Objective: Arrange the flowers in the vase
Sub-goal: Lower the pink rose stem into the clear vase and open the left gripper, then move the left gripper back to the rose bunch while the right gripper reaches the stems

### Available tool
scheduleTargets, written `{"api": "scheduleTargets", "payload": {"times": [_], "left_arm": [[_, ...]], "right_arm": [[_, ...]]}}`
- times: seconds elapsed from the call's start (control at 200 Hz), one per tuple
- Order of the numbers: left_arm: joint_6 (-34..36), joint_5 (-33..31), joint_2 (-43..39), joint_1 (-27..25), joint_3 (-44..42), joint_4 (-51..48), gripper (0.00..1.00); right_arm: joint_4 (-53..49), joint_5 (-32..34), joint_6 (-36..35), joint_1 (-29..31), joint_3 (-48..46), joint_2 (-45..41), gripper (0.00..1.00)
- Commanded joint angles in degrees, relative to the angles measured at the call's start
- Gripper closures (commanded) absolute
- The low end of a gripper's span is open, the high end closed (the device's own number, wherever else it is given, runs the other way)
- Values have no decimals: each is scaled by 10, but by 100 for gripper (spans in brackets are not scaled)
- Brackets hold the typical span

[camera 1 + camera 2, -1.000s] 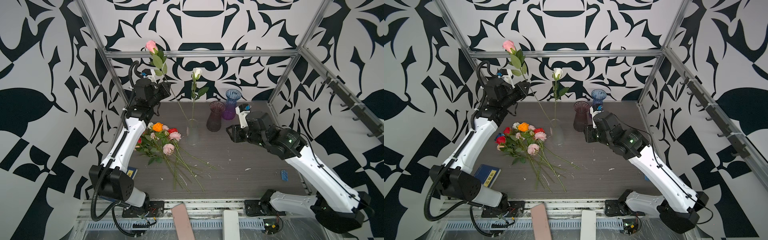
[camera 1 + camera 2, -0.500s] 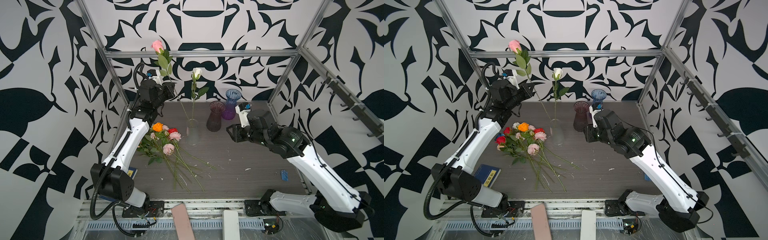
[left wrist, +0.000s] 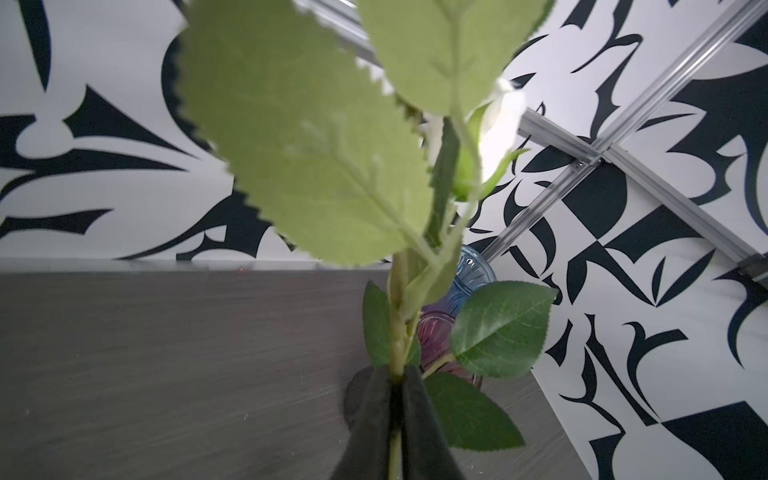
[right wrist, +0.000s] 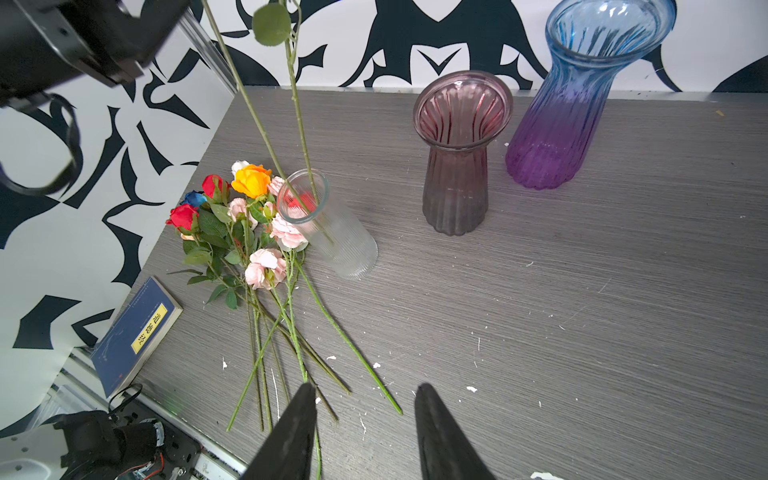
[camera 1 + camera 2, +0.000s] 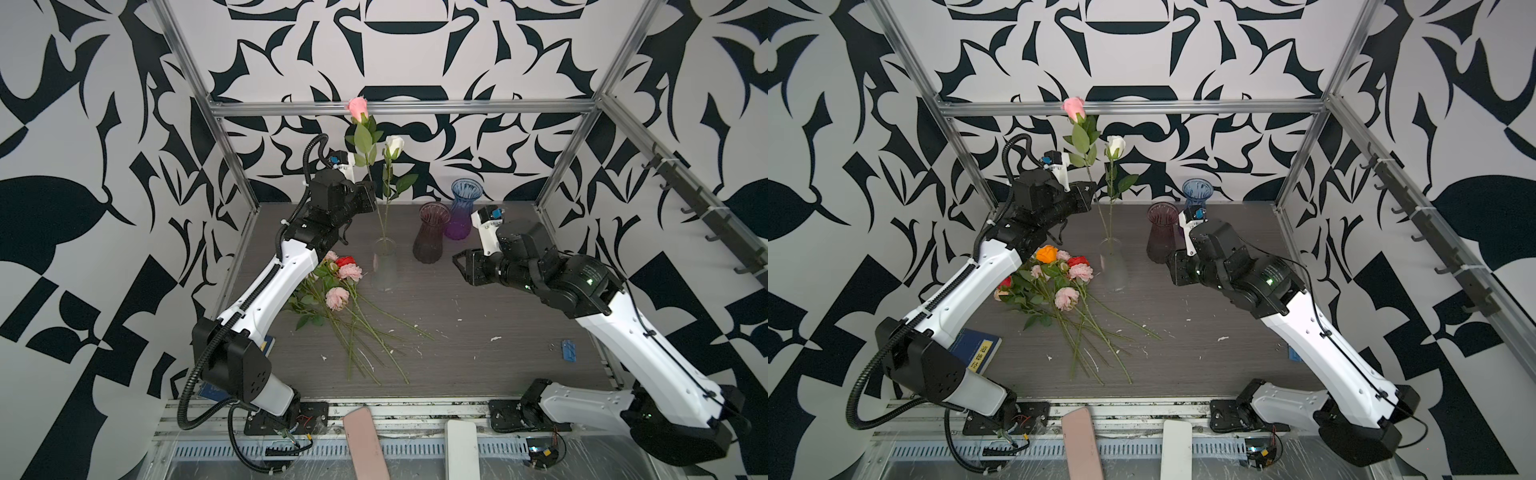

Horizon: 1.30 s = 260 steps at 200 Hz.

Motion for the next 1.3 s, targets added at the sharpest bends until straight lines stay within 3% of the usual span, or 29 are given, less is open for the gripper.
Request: {"api": "scheduleTargets", "payload": {"times": [0.0, 0.16, 0.45, 0.63, 0.775, 0.985, 1.295], "left_arm": [[4, -9, -14, 1, -11, -19, 71], [-1, -18, -40, 1, -33, -39, 45], [2, -55, -134, 2, -120, -74, 39], [-21, -101, -205, 16, -178, -120, 25], [-88, -52, -227, 69, -216, -176, 24], [-180, -1, -307, 152, -332, -159, 24], [-235, 1, -367, 166, -435, -151, 24]], "right_arm": [[8, -7, -1, 0, 3, -11, 57], [18, -18, 0, -1, 0, -5, 57], [47, -43, 12, -1, -15, 9, 57], [59, -68, 22, 0, -21, 26, 57], [60, -122, 4, 19, -18, 59, 56], [69, -137, -9, 89, -34, 127, 56], [87, -244, 24, 116, -56, 265, 56]]}}
